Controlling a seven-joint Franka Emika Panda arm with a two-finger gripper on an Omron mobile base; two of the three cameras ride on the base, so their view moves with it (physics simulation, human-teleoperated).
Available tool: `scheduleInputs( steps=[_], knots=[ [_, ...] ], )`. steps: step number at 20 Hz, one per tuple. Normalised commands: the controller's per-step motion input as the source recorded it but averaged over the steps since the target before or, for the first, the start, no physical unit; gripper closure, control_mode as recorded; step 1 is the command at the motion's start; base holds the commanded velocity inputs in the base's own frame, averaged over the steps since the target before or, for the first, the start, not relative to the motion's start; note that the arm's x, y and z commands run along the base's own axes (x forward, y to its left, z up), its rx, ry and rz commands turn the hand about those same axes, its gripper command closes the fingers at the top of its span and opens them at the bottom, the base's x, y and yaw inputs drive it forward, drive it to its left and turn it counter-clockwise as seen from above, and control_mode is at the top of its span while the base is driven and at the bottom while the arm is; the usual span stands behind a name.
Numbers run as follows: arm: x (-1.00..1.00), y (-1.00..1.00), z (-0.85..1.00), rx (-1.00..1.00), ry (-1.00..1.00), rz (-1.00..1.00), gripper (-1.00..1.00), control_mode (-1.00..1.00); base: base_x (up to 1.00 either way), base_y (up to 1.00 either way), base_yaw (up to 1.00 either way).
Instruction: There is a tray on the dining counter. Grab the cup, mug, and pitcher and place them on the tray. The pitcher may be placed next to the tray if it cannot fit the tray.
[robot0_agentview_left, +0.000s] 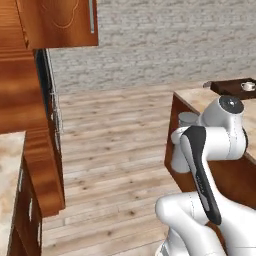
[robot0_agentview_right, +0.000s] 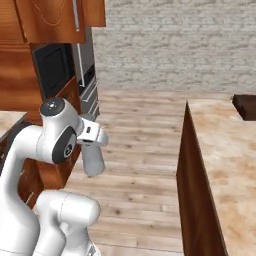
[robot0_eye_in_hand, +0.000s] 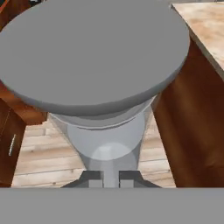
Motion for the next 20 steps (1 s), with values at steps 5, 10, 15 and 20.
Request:
scheduleInputs(
  steps=[5,10,15,20],
  knots=[
    [0.00,0.00,0.00,0.00,0.00,0.00,1.00,1.00,0.39,0.15,-0.42],
    [0.00,0.00,0.00,0.00,0.00,0.00,1.00,1.00,0.98,0.02,0.03],
    [0.00,0.00,0.00,0.00,0.00,0.00,1.00,1.00,1.00,0.00,0.09],
    [0.00,0.00,0.00,0.00,0.00,0.00,1.00,1.00,1.00,0.00,0.08]
  ],
)
